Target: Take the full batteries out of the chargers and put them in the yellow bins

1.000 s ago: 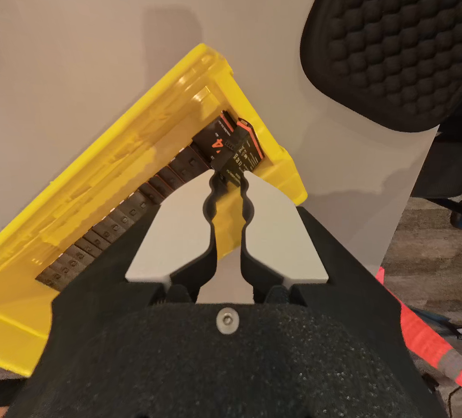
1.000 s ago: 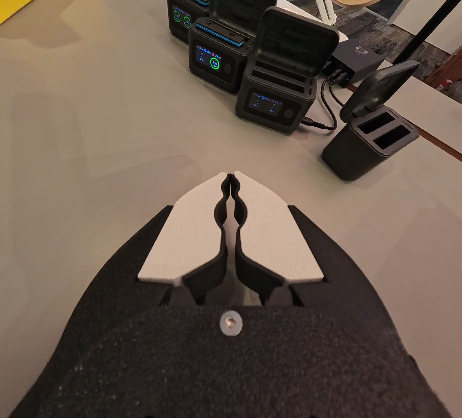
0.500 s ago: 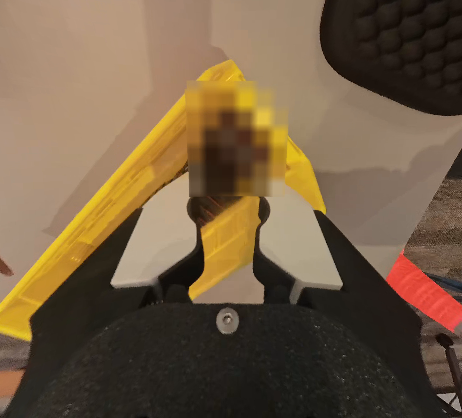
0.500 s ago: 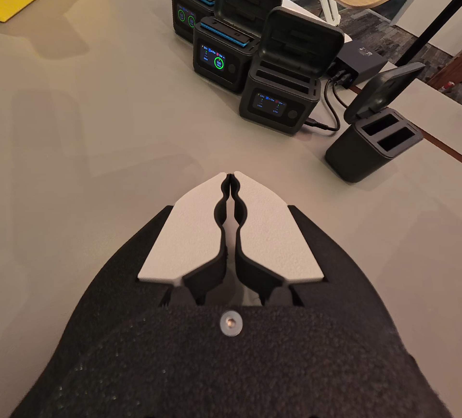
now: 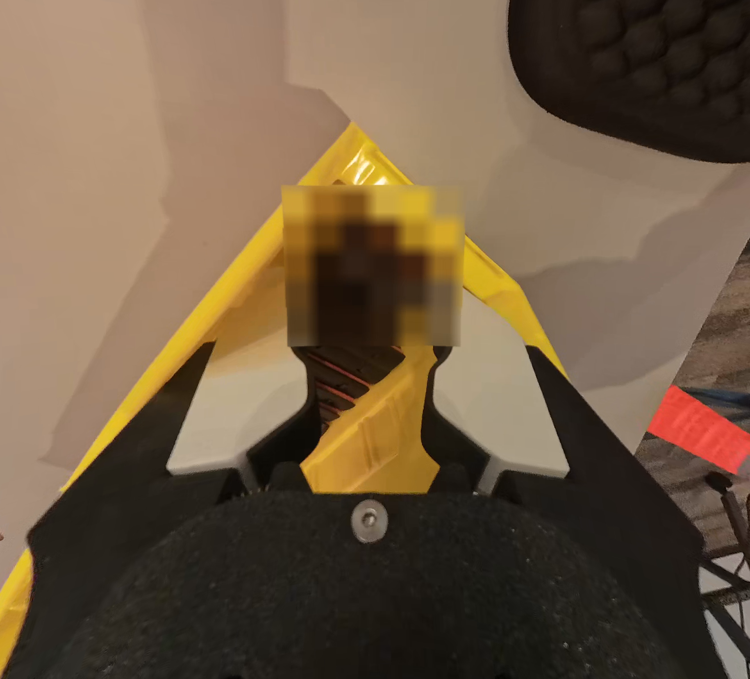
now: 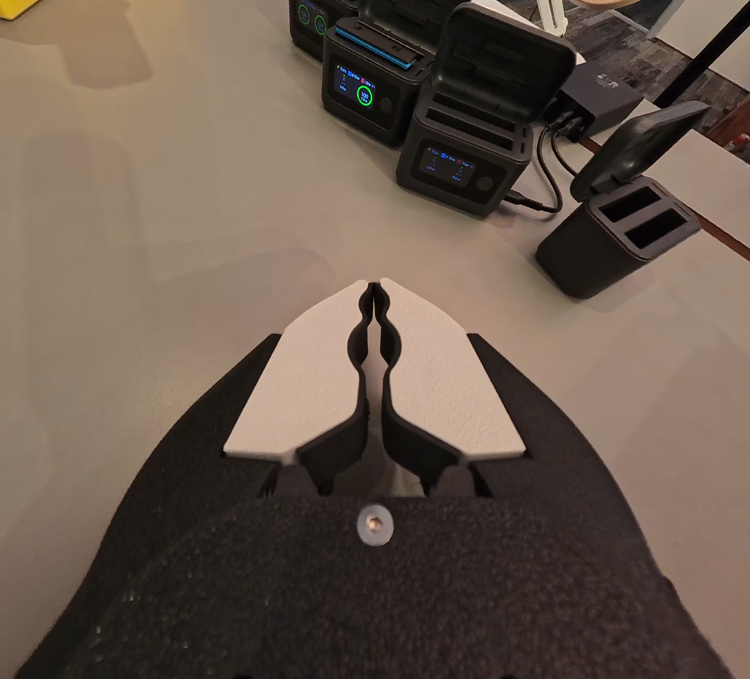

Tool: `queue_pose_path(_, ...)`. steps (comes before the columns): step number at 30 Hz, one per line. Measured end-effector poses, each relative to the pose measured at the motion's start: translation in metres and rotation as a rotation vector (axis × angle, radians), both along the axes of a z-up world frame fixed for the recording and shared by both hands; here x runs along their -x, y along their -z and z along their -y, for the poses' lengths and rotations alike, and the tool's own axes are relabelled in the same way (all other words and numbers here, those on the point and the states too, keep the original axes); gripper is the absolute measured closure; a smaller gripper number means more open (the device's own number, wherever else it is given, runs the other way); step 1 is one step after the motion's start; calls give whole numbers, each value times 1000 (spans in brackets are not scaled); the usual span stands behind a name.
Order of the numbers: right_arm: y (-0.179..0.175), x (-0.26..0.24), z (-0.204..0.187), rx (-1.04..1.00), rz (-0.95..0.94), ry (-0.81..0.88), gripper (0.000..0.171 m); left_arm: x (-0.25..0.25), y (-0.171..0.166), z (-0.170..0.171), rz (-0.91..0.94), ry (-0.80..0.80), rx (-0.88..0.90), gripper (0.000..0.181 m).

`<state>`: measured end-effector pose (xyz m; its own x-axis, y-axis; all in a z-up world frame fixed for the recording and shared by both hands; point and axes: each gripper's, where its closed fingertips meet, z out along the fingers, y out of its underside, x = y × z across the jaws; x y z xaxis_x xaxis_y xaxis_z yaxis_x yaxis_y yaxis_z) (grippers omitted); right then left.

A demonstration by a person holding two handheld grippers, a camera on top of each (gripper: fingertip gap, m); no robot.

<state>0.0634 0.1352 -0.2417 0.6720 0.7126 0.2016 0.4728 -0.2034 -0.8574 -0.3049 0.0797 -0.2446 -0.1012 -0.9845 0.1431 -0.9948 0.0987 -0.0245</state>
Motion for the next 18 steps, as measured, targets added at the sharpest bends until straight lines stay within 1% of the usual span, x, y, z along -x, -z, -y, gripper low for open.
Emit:
queue_pose_path(2, 1, 1, 0, 1, 8, -4, 171, 2, 1, -1, -19, 1, 4, 123)
queue_pose_path(4, 2, 1, 1, 1, 16, -8, 171, 2, 2, 0, -16, -31, 39, 123)
queue_pose_path(8, 3, 2, 2, 0, 26, -14, 171, -1, 4, 3, 44, -44, 100, 123)
queue_pose_path(14, 4, 3, 2, 0, 42, -20, 171, -1, 3, 2, 46, -48, 95, 124)
queue_pose_path(18, 4, 3, 2, -1, 37, -19, 171, -5, -2, -1, 99, -88, 49, 130)
